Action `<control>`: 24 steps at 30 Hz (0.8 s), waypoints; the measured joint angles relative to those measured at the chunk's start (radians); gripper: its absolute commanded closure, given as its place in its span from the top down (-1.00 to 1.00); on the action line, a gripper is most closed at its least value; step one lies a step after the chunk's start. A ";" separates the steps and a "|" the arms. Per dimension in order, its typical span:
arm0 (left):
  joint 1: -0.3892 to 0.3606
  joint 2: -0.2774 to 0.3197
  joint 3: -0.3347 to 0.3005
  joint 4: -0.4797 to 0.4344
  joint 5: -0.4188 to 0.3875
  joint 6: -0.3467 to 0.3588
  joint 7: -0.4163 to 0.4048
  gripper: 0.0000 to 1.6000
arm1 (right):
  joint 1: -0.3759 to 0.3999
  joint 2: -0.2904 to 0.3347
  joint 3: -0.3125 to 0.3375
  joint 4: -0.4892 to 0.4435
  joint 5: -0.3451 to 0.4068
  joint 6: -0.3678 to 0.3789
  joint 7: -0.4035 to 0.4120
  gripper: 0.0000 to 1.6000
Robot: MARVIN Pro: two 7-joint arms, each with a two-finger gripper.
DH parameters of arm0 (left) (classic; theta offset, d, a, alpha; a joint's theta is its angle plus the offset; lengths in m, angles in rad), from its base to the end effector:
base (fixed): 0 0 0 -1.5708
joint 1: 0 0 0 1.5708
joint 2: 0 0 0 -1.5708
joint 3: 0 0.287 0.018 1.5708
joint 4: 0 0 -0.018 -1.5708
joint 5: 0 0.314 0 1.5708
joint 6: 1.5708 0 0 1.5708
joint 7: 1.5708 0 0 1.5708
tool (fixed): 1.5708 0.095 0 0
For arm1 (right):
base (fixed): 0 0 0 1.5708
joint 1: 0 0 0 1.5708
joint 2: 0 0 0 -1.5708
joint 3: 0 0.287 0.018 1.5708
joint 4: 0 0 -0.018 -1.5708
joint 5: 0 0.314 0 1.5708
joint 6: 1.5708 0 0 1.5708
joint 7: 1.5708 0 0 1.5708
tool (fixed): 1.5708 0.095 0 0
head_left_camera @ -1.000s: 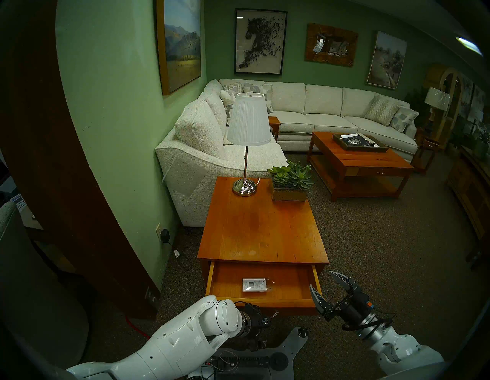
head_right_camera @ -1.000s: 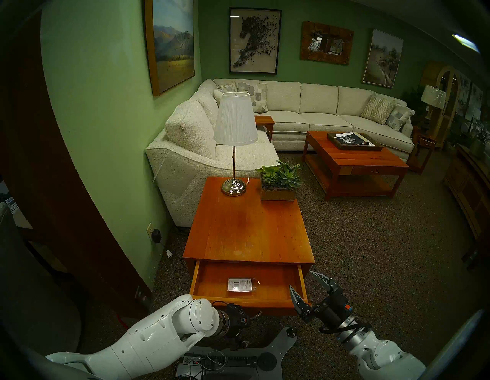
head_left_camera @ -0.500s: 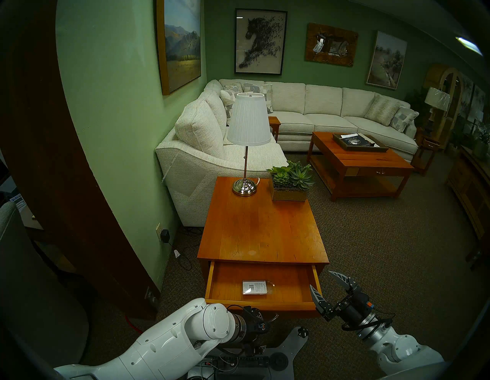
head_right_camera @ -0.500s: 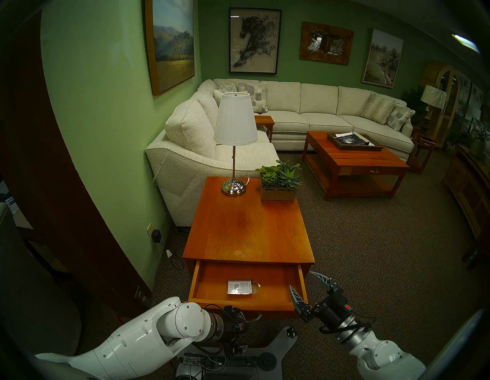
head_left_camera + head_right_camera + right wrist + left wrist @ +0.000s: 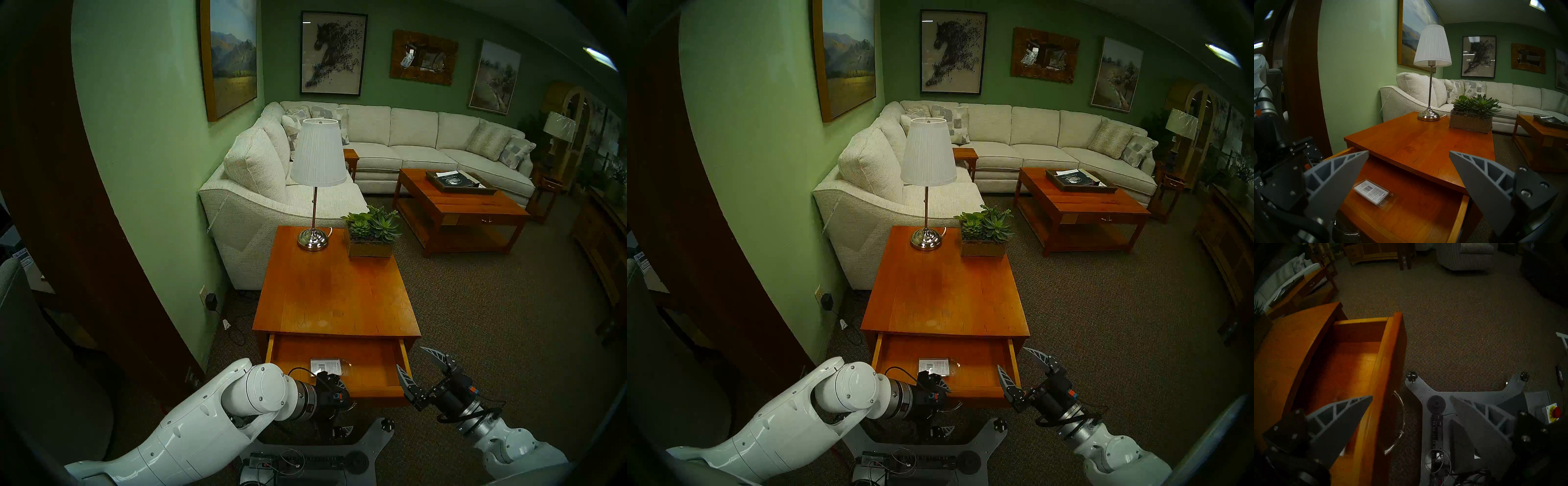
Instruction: Open the drawer, take out the contents and close the drawer
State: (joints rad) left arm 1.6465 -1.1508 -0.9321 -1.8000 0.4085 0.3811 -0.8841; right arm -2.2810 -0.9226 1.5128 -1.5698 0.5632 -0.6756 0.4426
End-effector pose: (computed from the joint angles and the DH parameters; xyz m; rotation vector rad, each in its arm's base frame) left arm 0.2531 -0.1475 -0.3806 1.8449 -1.8096 0.8509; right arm 0.1666 -0.1208 -0.4167 -2.0013 -0.5456 -1.8524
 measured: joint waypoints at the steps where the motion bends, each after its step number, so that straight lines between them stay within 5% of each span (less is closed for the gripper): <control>1: -0.001 0.000 -0.003 -0.005 -0.002 0.004 -0.002 1.00 | 0.000 0.000 0.000 0.000 0.000 0.000 0.000 1.00; 10: -0.048 -0.022 -0.080 -0.070 -0.022 0.167 -0.040 1.00 | 0.000 0.000 0.000 0.000 0.000 0.000 0.000 1.00; 24: -0.181 -0.163 -0.134 0.183 0.070 0.301 -0.015 1.00 | 0.000 0.001 0.000 0.000 0.000 0.000 0.000 1.00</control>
State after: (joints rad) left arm 1.4656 -1.3139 -1.0657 -1.6168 0.4783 0.6820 -0.8987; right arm -2.2811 -0.9220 1.5125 -1.5702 0.5637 -0.6757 0.4426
